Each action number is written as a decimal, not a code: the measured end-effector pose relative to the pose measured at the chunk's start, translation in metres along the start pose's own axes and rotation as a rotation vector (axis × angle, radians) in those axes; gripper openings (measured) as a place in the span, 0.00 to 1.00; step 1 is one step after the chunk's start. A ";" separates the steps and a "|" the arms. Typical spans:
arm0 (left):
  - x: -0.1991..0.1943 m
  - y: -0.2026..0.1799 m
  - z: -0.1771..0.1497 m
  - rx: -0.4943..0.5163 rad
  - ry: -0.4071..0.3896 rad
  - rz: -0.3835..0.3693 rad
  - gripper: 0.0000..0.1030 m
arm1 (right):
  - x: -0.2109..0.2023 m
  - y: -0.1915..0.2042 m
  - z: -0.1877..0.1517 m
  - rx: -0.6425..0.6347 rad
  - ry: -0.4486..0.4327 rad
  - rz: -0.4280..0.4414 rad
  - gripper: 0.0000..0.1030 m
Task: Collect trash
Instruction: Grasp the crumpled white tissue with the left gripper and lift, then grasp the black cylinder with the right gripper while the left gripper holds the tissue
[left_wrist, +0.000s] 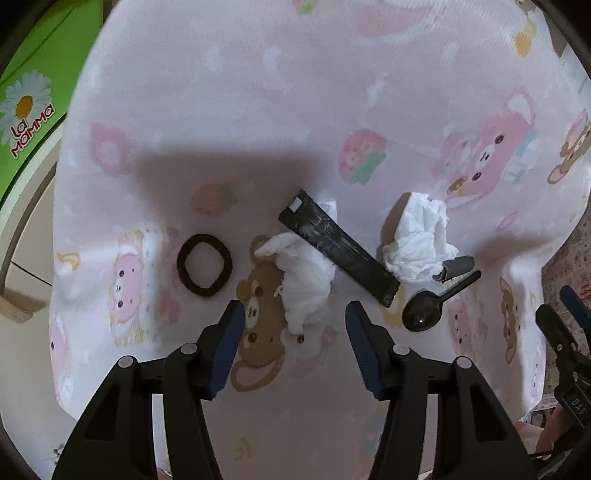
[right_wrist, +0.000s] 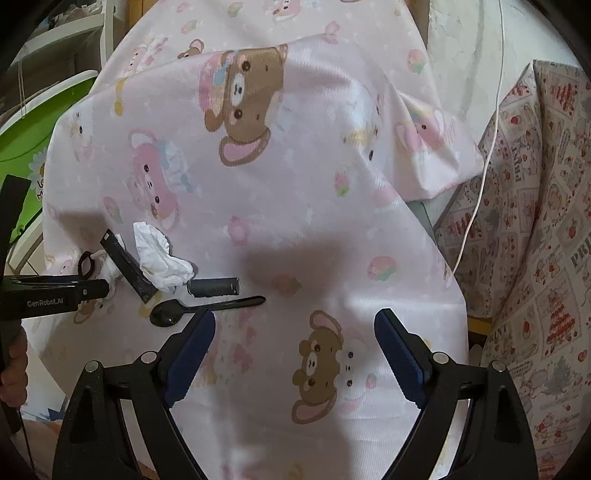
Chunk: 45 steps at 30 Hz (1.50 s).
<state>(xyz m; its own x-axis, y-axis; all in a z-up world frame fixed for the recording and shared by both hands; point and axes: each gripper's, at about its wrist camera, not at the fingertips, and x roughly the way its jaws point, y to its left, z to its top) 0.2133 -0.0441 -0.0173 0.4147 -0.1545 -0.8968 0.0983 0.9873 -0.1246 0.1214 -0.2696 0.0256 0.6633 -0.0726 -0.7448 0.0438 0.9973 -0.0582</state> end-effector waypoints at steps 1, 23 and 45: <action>0.000 0.001 0.001 -0.014 -0.003 0.016 0.52 | 0.001 -0.001 0.000 0.000 0.002 -0.004 0.87; -0.037 -0.002 -0.017 0.016 -0.037 -0.034 0.05 | -0.004 0.000 0.002 0.011 0.008 0.029 0.87; -0.087 0.086 -0.014 -0.124 -0.193 0.136 0.05 | 0.066 0.061 0.018 -0.030 0.141 0.111 0.87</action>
<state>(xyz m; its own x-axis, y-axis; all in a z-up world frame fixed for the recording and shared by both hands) 0.1732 0.0550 0.0438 0.5829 -0.0128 -0.8124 -0.0764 0.9946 -0.0705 0.1813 -0.2138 -0.0158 0.5513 0.0358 -0.8335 -0.0474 0.9988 0.0116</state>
